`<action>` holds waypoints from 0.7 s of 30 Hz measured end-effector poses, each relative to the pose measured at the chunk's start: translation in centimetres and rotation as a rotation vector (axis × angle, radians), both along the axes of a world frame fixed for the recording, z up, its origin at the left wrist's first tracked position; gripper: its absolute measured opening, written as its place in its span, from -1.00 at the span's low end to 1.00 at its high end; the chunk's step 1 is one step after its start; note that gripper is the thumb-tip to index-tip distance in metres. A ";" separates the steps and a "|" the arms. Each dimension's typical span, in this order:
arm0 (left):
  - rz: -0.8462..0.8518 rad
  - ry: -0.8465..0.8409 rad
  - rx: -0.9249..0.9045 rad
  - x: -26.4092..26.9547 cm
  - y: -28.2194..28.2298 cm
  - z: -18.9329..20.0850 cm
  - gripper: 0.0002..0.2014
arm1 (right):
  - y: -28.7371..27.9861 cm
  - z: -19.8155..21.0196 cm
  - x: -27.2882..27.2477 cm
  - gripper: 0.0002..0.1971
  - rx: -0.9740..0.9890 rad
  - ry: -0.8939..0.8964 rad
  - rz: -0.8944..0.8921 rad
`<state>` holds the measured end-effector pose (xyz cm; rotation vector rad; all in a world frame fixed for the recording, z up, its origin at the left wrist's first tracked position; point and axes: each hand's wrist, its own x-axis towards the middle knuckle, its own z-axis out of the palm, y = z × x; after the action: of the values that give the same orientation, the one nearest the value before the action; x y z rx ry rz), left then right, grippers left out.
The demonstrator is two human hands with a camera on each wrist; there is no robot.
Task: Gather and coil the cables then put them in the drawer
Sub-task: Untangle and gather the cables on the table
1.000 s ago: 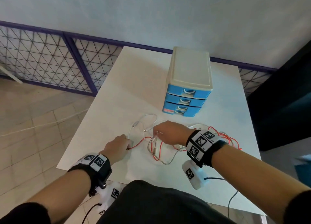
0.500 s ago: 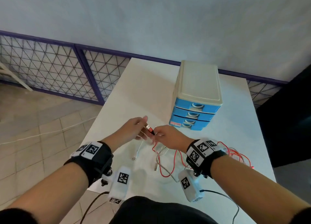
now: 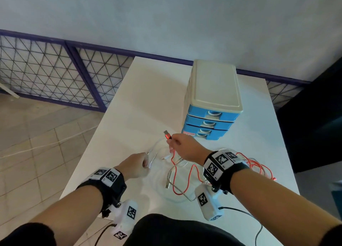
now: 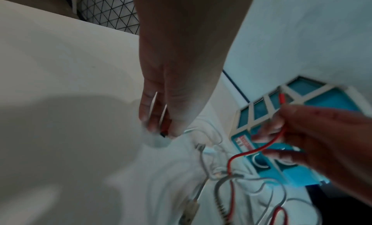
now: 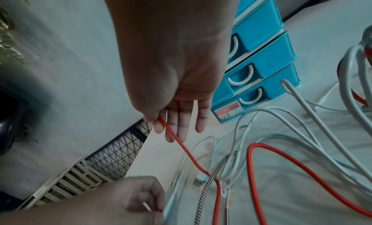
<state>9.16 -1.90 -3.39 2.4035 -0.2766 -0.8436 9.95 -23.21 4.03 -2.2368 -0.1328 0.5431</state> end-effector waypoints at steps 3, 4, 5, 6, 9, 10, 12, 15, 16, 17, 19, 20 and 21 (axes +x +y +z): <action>-0.047 -0.028 0.012 1.8 -0.2 1.8 -0.86 | 0.2 -1.0 0.4 -0.75 -0.042 -0.089 0.045; -0.061 -0.060 0.027 2.3 -0.6 2.7 -0.89 | 0.3 -1.4 0.6 -0.77 -0.044 -0.113 0.061; -0.064 -0.088 0.021 2.9 -1.0 3.5 -0.94 | 0.6 -1.7 0.7 -0.81 -0.044 -0.125 0.076; -0.049 -0.087 0.002 3.3 -1.4 4.4 -0.92 | 0.8 -1.8 0.8 -0.82 -0.046 -0.132 0.090; 0.025 0.004 -0.122 4.5 -2.7 6.4 -0.83 | 1.4 -2.0 0.7 -0.75 -0.050 -0.186 0.117; 0.058 0.053 -0.186 4.8 -3.0 6.9 -0.85 | 1.4 -2.0 0.7 -0.76 -0.048 -0.202 0.116; 0.159 0.149 -0.337 5.1 -3.2 7.4 -0.84 | 1.0 -1.9 0.8 -0.80 -0.051 -0.219 0.112; 0.354 0.323 -0.585 5.0 -3.3 6.9 -0.85 | -0.2 -1.4 1.1 -0.78 -0.080 -0.225 0.077; 0.407 0.342 -0.629 5.0 -3.5 6.5 -0.83 | -0.6 -1.2 1.1 -0.78 -0.085 -0.218 0.050; 0.429 0.316 -0.609 4.9 -3.7 5.9 -0.80 | -1.1 -1.0 1.1 -0.79 -0.082 -0.206 0.024; 0.338 0.133 -0.396 5.1 -4.1 3.9 -0.84 | -1.8 -1.0 0.9 -0.82 -0.075 -0.177 -0.021; 0.240 0.037 -0.279 5.0 -4.3 2.7 -0.88 | -2.1 -1.1 0.7 -0.82 -0.073 -0.163 -0.040; 0.135 -0.021 -0.176 4.8 -4.5 1.7 -0.87 | -2.2 -1.2 0.5 -0.82 -0.065 -0.158 -0.055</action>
<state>13.97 -6.43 -1.73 2.2406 -0.1863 -0.7037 10.48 -25.45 2.83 -2.3387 -0.1360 0.3452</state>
